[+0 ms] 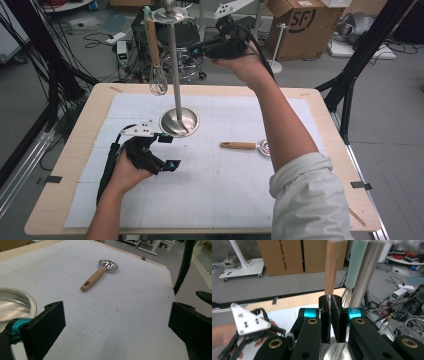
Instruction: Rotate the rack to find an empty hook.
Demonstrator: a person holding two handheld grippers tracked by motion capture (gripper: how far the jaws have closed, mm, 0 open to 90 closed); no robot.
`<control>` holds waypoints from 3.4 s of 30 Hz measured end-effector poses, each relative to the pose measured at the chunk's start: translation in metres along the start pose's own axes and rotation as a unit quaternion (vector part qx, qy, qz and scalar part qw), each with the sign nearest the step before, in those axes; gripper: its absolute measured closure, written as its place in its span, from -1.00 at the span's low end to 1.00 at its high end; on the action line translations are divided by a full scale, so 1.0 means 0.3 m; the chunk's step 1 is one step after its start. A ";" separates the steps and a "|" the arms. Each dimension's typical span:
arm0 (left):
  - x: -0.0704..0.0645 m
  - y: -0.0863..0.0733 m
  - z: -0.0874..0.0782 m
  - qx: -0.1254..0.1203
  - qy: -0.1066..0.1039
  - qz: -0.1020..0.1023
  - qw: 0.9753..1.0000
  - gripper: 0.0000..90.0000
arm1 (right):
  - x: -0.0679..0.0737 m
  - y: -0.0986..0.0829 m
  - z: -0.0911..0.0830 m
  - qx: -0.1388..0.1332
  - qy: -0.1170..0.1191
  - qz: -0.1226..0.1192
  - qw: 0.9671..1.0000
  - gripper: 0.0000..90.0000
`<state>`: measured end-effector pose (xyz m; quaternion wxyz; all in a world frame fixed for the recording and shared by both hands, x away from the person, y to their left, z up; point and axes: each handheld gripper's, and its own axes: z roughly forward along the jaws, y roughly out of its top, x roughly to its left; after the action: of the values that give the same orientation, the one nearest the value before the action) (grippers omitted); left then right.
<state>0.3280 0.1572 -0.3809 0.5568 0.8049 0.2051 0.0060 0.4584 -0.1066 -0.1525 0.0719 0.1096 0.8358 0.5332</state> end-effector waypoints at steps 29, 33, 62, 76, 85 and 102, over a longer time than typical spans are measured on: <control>0.005 -0.005 0.003 0.000 -0.002 -0.003 1.000 -0.96 | 0.025 0.149 0.035 -0.023 -0.058 -0.003 0.998 0.99; 0.005 -0.006 0.004 0.000 -0.002 -0.002 1.000 -0.96 | 0.042 0.161 0.051 -0.018 -0.057 -0.012 0.998 0.99; 0.009 -0.012 0.016 0.005 -0.004 -0.006 1.000 -0.96 | 0.014 0.080 0.033 0.007 -0.082 0.006 0.997 0.99; 0.014 -0.020 0.028 0.009 -0.005 -0.011 1.000 -0.96 | -0.014 0.127 -0.050 -0.017 -0.108 0.006 0.994 0.99; 0.015 -0.019 0.025 0.009 -0.005 -0.008 1.000 -0.96 | 0.028 0.148 -0.002 -0.009 -0.090 -0.013 0.996 0.99; 0.014 -0.019 0.027 0.011 -0.007 -0.006 1.000 -0.96 | 0.060 0.109 0.003 -0.007 -0.061 -0.008 0.998 0.62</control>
<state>0.3319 0.1531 -0.3900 0.5498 0.8095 0.2057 -0.0052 0.4446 -0.0877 -0.1234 0.1280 0.1344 0.8270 0.5307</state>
